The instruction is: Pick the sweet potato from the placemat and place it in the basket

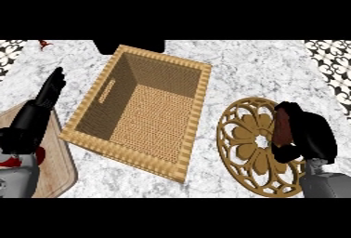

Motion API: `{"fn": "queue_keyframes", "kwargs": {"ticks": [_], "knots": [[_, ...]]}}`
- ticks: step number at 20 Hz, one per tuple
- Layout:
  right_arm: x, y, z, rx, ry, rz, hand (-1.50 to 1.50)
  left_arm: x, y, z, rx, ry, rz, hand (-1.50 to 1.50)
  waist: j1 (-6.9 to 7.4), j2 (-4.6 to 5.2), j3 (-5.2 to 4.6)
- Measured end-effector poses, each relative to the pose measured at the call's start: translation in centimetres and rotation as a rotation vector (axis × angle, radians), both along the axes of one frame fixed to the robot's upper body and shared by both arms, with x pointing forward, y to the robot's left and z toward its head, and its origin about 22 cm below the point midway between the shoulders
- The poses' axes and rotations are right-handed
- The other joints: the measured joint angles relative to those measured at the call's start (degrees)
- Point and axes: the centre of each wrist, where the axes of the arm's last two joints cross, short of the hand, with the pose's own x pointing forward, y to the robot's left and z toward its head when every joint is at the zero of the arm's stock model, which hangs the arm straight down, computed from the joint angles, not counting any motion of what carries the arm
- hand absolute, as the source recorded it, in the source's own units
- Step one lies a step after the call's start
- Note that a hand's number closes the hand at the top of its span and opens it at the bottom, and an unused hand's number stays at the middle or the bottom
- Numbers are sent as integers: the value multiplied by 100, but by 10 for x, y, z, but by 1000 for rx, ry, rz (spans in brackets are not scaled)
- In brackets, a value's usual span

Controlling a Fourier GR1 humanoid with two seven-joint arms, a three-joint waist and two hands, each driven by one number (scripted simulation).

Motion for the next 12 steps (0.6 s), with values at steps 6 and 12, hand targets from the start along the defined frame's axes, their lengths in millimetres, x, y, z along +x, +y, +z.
{"fn": "queue_keyframes", "kwargs": {"ticks": [6,12], "knots": [[-8,26,60,344,-337,52,150,1,2,1,4,1,-9,0,42,3,1],[-28,58,143,491,-485,169,150,3,-6,-3,7,2,-26,0,156,27,-7]]}}
